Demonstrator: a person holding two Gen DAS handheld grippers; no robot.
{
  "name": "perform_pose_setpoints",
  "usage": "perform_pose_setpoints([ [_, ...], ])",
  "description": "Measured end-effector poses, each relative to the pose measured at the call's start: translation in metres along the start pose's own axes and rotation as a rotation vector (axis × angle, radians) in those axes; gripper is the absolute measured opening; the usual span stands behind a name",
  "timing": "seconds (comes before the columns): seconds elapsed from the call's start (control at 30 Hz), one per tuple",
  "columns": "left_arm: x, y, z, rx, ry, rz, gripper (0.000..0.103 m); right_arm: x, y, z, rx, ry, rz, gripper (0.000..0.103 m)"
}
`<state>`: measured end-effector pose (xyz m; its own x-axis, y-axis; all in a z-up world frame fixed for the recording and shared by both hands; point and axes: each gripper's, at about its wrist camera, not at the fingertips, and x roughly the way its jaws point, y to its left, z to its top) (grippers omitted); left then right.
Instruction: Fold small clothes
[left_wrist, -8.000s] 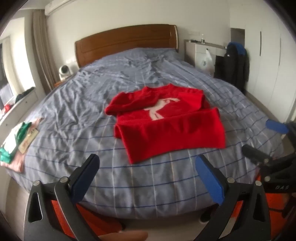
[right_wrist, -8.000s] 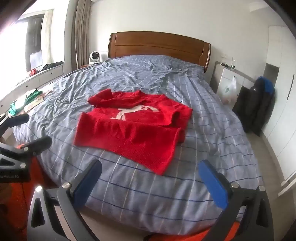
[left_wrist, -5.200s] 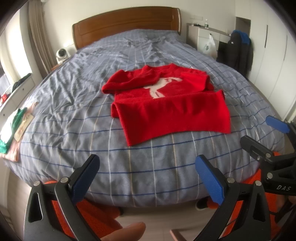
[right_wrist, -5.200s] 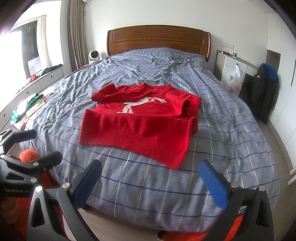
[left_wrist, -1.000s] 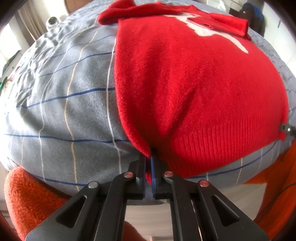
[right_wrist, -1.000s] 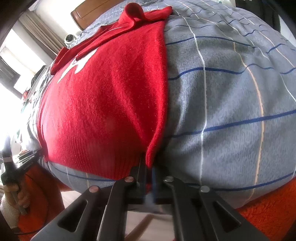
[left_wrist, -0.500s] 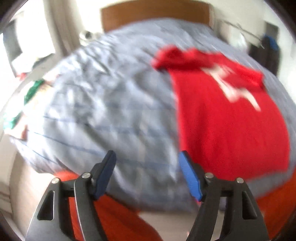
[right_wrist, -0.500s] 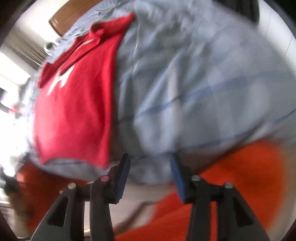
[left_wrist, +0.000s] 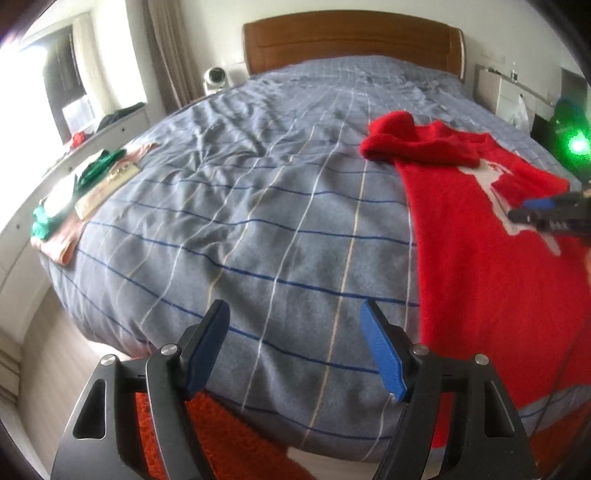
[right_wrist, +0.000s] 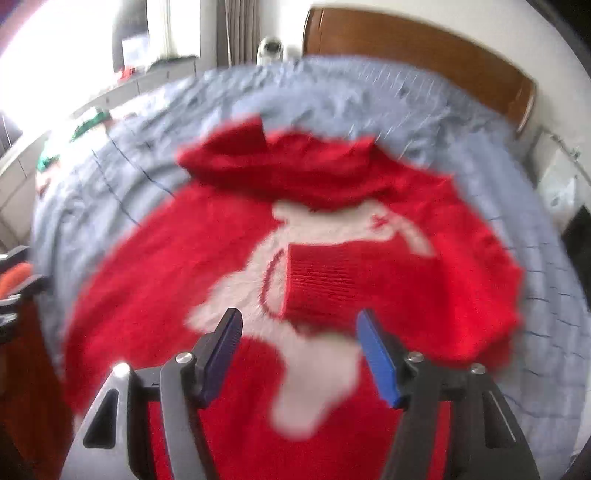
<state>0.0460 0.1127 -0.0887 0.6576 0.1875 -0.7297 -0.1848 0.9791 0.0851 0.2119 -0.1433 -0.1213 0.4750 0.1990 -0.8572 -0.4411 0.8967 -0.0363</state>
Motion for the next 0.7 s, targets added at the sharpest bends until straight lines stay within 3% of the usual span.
perform_pose_setpoints([
  [0.03, 0.000, 0.003, 0.000, -0.012, 0.008, -0.010, 0.075, 0.003, -0.009, 0.000, 0.041, -0.009, -0.001, 0.031],
  [0.1, 0.001, 0.007, -0.002, -0.031, 0.021, -0.023, 0.075, -0.009, -0.040, -0.002, 0.209, -0.065, -0.003, 0.006],
  [0.17, 0.004, 0.011, -0.002, -0.052, 0.037, -0.034, 0.075, -0.038, -0.080, -0.012, 0.338, -0.144, -0.009, 0.006],
  [0.27, 0.008, 0.013, -0.001, -0.071, 0.056, -0.048, 0.075, -0.089, -0.153, -0.041, 0.468, -0.226, -0.114, 0.006],
  [0.43, 0.008, 0.007, -0.002, -0.053, 0.052, -0.036, 0.075, -0.168, -0.292, -0.137, 0.766, -0.257, -0.327, 0.006],
  [0.57, 0.010, -0.006, -0.004, -0.001, 0.051, -0.006, 0.075, -0.186, -0.344, -0.217, 0.943, -0.208, -0.391, 0.006],
  [0.7, 0.010, -0.016, -0.006, 0.049, 0.043, 0.023, 0.075, -0.170, -0.358, -0.262, 1.074, -0.182, -0.354, 0.006],
])
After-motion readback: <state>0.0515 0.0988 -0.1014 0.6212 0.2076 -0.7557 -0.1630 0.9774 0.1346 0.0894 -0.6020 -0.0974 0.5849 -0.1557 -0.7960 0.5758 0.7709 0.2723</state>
